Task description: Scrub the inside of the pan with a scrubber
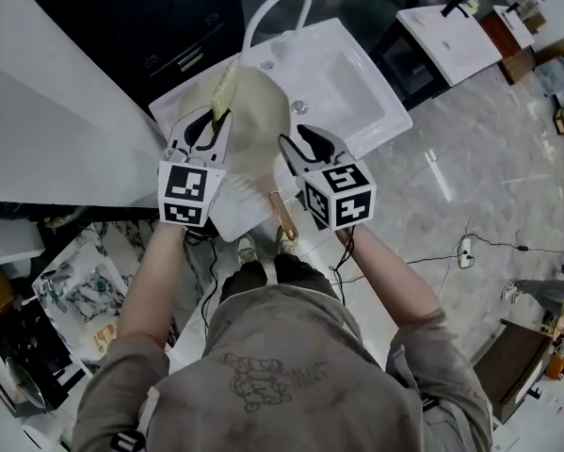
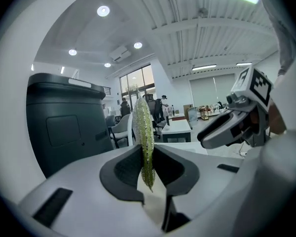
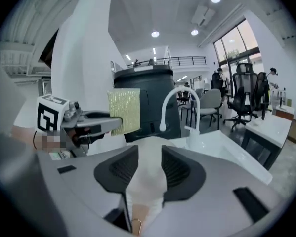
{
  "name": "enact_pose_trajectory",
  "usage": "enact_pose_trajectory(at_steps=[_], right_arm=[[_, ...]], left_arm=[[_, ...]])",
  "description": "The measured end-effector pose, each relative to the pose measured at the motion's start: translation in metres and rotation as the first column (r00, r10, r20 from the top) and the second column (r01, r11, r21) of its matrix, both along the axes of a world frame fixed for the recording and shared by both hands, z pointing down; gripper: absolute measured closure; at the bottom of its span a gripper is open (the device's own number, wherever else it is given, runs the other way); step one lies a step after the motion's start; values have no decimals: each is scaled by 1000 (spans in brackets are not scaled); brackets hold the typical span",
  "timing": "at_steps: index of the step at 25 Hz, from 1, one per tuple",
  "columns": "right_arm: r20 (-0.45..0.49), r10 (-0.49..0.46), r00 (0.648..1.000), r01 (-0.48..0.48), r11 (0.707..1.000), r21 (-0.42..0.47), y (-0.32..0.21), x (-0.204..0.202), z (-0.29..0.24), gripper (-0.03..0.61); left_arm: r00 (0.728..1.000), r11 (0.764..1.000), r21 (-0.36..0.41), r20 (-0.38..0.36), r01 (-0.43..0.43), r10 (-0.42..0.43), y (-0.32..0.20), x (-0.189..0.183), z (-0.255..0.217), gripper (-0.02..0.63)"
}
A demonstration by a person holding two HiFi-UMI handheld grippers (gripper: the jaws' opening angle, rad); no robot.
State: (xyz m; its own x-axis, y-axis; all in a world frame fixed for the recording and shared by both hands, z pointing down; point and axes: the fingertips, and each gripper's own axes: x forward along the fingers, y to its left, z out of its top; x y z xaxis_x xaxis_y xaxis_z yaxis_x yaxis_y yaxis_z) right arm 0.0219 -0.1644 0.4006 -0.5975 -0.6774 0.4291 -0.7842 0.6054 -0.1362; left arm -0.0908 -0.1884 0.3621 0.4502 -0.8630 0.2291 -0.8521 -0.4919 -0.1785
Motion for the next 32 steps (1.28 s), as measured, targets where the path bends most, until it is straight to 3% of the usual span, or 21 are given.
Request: enact_pose_trajectory(at_steps=[5,9,16,25,32], right_arm=[[1,12,1000,-12,985,170,-7,5,-71,507],[4,2,1000,-3,954,300,-1,3,-127,515],[23,-7,1000,-5,873,488,16,7,-210,528],[47,19,999,-43,819,572,30,32,-249,528],[29,15,999,-28,825,565,39,45,-246,528]], left_arm=[[1000,995,104,-9,-12,13,-2,8,-50,548],[999,984,178,-28,-21,26,3,12,-93,548],[1000,938,347,10,4,-8,20,13,-166,548],[1000,904,427,10,-6,2,42,21,-202,548],[1000,902,432,-20,13,-5,59,20,-204,548]])
